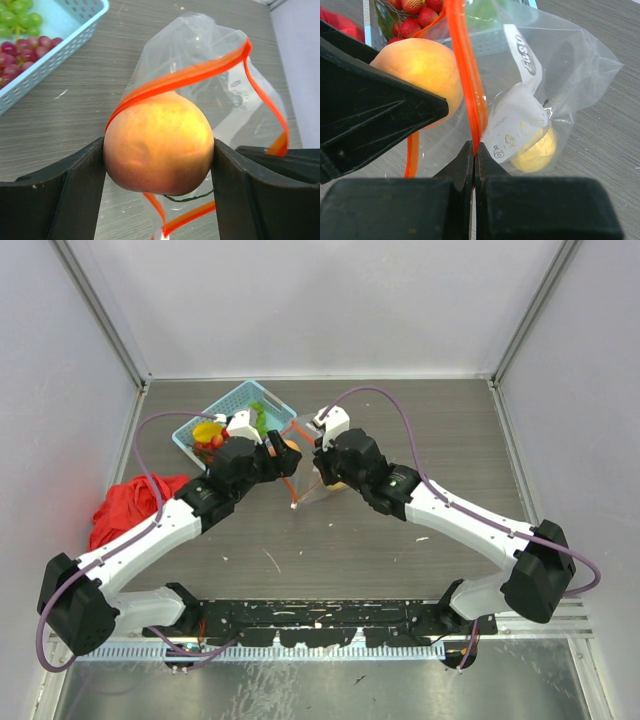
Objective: Place the food in the zip-top bag and seal the zipper
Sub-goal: Place the fake fruit in the zipper food storage bag.
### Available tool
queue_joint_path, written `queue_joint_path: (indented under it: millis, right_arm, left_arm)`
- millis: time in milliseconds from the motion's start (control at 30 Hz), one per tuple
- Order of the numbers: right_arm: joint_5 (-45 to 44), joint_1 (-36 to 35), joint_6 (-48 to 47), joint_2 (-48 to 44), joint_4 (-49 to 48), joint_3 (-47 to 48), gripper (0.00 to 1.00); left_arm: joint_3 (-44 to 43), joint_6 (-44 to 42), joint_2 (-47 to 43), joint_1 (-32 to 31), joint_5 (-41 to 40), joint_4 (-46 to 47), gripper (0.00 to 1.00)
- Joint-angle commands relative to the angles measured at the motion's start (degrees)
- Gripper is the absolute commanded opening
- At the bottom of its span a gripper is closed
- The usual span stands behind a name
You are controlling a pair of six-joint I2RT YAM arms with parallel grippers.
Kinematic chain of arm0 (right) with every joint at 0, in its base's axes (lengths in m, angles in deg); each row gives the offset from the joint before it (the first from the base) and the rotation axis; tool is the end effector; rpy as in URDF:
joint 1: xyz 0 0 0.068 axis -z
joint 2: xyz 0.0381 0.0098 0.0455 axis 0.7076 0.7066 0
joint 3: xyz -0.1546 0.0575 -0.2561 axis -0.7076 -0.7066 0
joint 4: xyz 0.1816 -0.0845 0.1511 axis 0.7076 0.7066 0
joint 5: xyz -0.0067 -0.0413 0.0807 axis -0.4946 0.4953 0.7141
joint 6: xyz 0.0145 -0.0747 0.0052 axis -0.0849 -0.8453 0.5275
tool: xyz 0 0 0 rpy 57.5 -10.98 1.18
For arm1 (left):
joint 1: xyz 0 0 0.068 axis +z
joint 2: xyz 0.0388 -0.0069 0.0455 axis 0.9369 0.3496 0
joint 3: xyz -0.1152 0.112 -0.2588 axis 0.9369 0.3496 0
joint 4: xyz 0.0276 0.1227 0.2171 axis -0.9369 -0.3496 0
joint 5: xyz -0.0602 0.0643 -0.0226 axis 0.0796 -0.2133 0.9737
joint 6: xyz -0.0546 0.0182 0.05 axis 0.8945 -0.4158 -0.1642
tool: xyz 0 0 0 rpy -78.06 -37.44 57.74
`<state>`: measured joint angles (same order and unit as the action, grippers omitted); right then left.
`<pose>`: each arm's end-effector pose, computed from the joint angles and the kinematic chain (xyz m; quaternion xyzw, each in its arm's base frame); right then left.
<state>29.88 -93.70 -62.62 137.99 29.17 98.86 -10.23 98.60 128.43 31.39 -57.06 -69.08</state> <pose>0.2254 0.2371 0.3470 -0.2430 0.7996 0.1835 0.5176 0.2269 -0.1595 0.3306 -0.0606 0.8163 -0.2726 0.5056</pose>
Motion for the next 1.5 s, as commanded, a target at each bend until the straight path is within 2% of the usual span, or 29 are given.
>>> queue_joint_path:
  millis: [0,267,767,1300,1467]
  right_arm:
    - [0.2,-0.3,0.8,-2.4,-1.1,3.1,0.01]
    - [0.2,-0.3,2.3,-0.2,-0.6,3.9,0.01]
    - [3.3,-0.3,3.6,0.3,-0.6,4.4,0.01]
    - [8.6,-0.3,4.0,0.0,-0.9,4.8,0.01]
    - [7.1,-0.3,5.1,-1.1,-1.8,3.8,0.01]
  left_arm:
    - [-2.4,-2.1,-0.3,-0.1,-5.6,-4.1,0.51]
    - [-2.6,-0.7,-3.0,-0.2,3.6,-0.5,0.54]
    - [-1.7,0.8,-4.0,-0.2,11.0,6.6,0.55]
    - [-6.0,-1.1,6.9,-1.8,-2.0,2.9,0.57]
    - [-8.8,-5.5,8.8,-5.0,-13.0,-0.8,0.59]
